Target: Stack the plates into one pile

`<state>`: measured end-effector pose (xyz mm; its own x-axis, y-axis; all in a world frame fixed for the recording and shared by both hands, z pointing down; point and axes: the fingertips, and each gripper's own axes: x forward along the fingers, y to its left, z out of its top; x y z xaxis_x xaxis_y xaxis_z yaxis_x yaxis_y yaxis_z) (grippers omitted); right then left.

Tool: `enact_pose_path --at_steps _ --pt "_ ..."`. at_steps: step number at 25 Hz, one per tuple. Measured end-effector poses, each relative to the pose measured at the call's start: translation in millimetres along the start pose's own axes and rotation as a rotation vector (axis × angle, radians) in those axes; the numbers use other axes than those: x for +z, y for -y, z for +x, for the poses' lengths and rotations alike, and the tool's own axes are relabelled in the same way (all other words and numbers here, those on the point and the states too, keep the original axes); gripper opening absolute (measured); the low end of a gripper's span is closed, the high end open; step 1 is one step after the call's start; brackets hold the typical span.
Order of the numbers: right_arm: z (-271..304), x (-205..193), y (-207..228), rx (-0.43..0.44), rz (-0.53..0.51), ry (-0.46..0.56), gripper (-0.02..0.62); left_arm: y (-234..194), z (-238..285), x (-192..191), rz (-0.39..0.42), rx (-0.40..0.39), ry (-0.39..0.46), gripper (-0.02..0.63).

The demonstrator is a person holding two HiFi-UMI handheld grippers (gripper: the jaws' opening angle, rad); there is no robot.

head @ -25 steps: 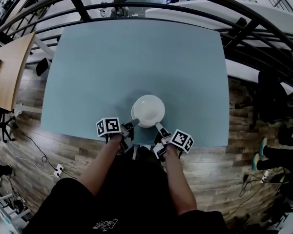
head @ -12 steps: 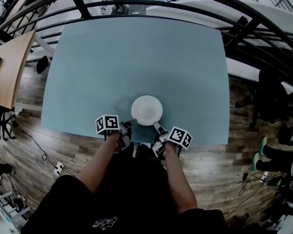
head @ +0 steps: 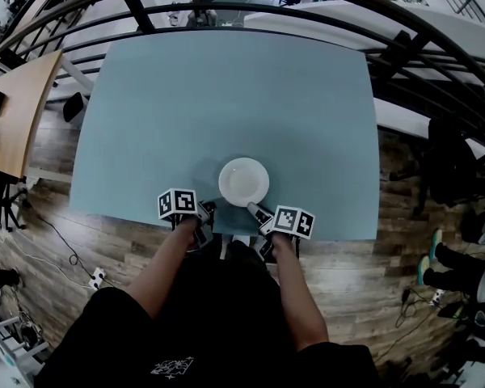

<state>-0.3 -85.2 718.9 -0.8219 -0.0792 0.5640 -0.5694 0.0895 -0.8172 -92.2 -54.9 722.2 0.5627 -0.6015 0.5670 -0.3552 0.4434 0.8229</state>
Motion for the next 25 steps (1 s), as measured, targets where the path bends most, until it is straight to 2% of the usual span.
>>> enact_pose_path --at_steps 3,6,8,10,12,17,20,25 --pt "2.4 -9.5 -9.5 0.011 -0.026 -0.060 0.114 5.2 -9.2 3.8 0.021 -0.001 0.013 0.072" --pt "-2.4 -7.9 -17.5 0.014 -0.043 -0.067 0.110 16.5 -18.5 12.4 0.068 0.013 0.026 0.072" --pt "-9.7 -3.9 -21.9 0.018 -0.075 -0.038 0.069 24.5 -24.4 15.3 0.135 0.028 0.038 0.058" --pt "-17.7 1.7 -26.7 0.016 -0.121 0.013 0.030 32.3 -31.5 15.7 0.215 0.040 0.047 0.049" --pt "-24.2 10.9 -35.1 0.009 -0.179 0.067 0.017 43.3 -39.6 19.3 0.276 0.035 0.059 0.026" --pt "-53.4 47.9 -61.0 0.000 -0.371 0.205 0.008 85.5 -45.5 29.0 0.422 0.020 0.117 0.012" --pt "-73.3 61.7 -87.6 -0.033 -0.507 0.308 0.008 109.3 -63.1 37.4 0.504 -0.002 0.175 0.009" --pt "-112.3 95.6 -143.4 -0.102 -0.695 0.500 0.008 153.0 -101.9 69.6 0.735 0.020 0.270 0.008"
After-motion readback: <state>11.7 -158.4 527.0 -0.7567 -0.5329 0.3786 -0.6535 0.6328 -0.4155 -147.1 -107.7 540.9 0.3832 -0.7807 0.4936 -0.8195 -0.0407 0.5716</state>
